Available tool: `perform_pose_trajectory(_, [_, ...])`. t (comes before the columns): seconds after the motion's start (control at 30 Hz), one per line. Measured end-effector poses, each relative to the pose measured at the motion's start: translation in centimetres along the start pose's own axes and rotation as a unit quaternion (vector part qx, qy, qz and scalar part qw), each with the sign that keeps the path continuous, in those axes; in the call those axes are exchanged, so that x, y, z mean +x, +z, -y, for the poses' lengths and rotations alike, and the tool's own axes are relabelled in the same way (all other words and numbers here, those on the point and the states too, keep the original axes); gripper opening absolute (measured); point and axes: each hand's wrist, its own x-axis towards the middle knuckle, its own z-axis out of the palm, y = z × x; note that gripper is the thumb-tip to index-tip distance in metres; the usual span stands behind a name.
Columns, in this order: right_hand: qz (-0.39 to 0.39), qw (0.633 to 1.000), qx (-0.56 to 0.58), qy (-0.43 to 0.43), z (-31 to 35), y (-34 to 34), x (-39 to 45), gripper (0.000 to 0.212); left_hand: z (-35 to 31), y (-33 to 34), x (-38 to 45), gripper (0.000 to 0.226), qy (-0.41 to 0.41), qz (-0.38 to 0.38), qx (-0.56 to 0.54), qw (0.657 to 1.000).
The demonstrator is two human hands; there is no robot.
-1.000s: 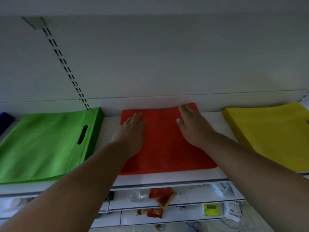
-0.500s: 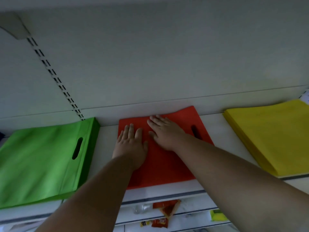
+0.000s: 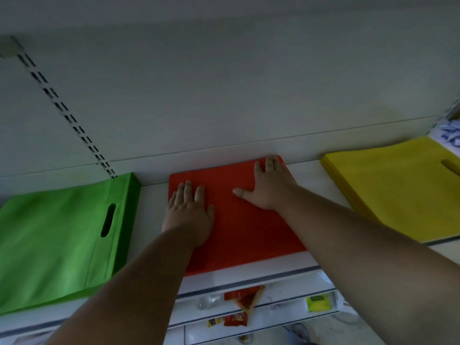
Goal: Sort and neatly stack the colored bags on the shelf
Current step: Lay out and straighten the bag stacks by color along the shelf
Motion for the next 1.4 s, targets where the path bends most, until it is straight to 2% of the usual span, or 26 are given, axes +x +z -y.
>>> perform_pose_trajectory(0.07, [0.003, 1.0, 0.02, -0.004, -0.6, -1.1, -0.5, 0.106, 0.0, 0.0, -0.1, 0.066, 0.001, -0.001, 0.006, 1.0])
perform_pose_trajectory(0.13, [-0.038, 0.999, 0.009, -0.022, -0.6, -1.4, -2.1, 0.091, 0.0, 0.0, -0.2, 0.066, 0.004, 0.001, 0.006, 1.0])
perform_pose_trajectory(0.2, [-0.081, 0.994, 0.011, -0.075, 0.5, -0.5, -4.7, 0.076, 0.1, 0.0, -0.2, 0.066, 0.004, 0.003, 0.007, 1.0])
perform_pose_trajectory(0.27, [-0.08, 0.986, 0.028, -0.142, 2.0, 1.1, -7.1, 0.07, 0.1, 0.0, -0.2, 0.067, 0.004, 0.003, 0.011, 1.0])
perform_pose_trajectory(0.33, [-0.047, 0.984, 0.021, -0.168, 2.6, 2.8, -8.5, 0.076, 0.0, 0.0, -0.3, 0.067, 0.004, 0.004, 0.009, 1.0])
perform_pose_trajectory(0.43, [-0.061, 0.985, 0.026, -0.158, 2.3, 4.4, -8.6, 0.088, -0.1, -0.2, -0.2, 0.066, 0.006, 0.005, 0.004, 1.0])
perform_pose_trajectory(0.6, [-0.048, 0.986, 0.034, -0.154, 2.6, 4.5, -8.6, 0.092, -0.5, -1.1, -3.9, 0.062, 0.08, -0.062, 0.014, 0.995])
perform_pose_trajectory(0.7, [-0.038, 0.987, 0.026, -0.152, 2.7, 4.1, -8.7, 0.079, -0.4, -0.5, -6.9, 0.073, 0.088, -0.006, 0.027, 0.996])
perform_pose_trajectory(0.77, [-0.019, 0.987, 0.006, -0.16, 2.8, 3.6, -8.7, 0.076, -0.1, 0.0, -7.5, 0.084, 0.079, 0.002, 0.018, 0.997])
perform_pose_trajectory(0.87, [-0.002, 0.981, -0.054, -0.187, 1.2, 1.8, -8.5, 0.084, 0.1, 0.4, -7.1, 0.088, 0.075, -0.008, 0.017, 0.997])
perform_pose_trajectory(0.93, [-0.032, 0.977, -0.082, -0.192, -1.1, 1.1, -8.7, 0.092, 0.0, 0.5, -7.2, 0.086, 0.075, -0.006, 0.023, 0.997])
perform_pose_trajectory(1.07, [-0.042, 0.989, -0.008, -0.144, -4.0, 2.8, -9.6, 0.107, 0.1, 0.5, -7.3, 0.084, 0.071, -0.002, 0.022, 0.997])
perform_pose_trajectory(1.23, [-0.031, 0.989, 0.055, -0.13, -4.2, 3.3, -8.9, 0.116, 0.0, 0.4, -7.2, 0.084, 0.06, 0.013, 0.011, 0.998])
perform_pose_trajectory(1.33, [0.003, 0.988, 0.081, -0.13, -4.3, 2.2, -8.9, 0.115, -0.3, -0.2, -6.8, 0.071, 0.062, 0.039, 0.019, 0.997])
perform_pose_trajectory(1.4, [-0.014, 0.984, 0.121, -0.128, -4.3, 0.6, -9.2, 0.105, -0.5, -1.0, -6.7, 0.068, 0.065, 0.059, 0.032, 0.996])
